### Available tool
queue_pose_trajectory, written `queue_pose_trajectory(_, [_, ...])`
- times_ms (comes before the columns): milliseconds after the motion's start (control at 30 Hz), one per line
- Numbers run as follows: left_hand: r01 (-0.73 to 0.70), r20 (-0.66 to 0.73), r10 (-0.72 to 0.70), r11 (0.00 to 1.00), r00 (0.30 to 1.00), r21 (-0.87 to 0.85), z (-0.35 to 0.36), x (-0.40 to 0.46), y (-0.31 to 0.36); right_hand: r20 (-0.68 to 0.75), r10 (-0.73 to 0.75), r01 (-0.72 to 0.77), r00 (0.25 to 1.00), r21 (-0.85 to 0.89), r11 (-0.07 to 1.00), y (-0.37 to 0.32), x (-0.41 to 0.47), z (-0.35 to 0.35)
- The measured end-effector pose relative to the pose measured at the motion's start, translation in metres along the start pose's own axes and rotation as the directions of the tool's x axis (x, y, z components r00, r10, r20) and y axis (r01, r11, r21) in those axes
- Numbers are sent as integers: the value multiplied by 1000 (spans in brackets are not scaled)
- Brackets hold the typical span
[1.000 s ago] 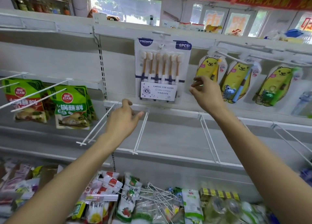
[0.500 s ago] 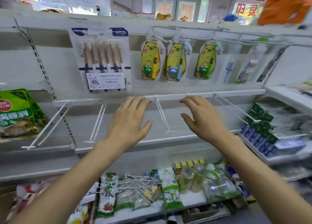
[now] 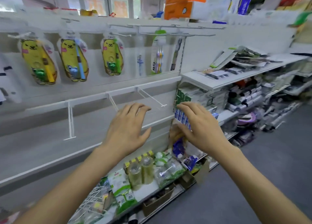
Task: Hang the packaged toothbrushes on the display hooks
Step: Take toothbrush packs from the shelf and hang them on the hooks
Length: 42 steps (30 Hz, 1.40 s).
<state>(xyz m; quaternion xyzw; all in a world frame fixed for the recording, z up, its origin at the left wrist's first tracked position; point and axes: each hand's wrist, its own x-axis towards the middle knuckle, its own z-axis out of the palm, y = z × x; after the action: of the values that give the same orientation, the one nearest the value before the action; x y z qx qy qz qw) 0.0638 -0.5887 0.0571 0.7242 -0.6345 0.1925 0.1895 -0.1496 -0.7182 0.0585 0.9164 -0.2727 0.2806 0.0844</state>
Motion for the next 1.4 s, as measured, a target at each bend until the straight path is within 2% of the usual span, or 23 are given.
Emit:
queue_pose_trajectory(333, [-55, -6, 54, 993, 999, -101, 78, 95, 179, 50, 130, -128, 990, -54, 990, 186, -83, -41])
queue_pose_trajectory(567, [-116, 50, 125, 982, 991, -150, 131, 151, 258, 87, 225, -220, 970, -68, 973, 282, -116, -49])
queue_pose_trajectory(900, [-119, 103, 142, 972, 985, -202, 216, 266, 298, 113, 335, -327, 935, -87, 941, 403, -104, -12])
queue_pose_trajectory(1200, [-68, 78, 88, 970, 993, -232, 297, 425, 299, 169, 349, -328, 922, -141, 934, 537, -29, 33])
queue_pose_trajectory(1400, [-51, 70, 67, 978, 995, -204, 320, 511, 302, 172, 353, -341, 919, -100, 935, 605, 23, 55])
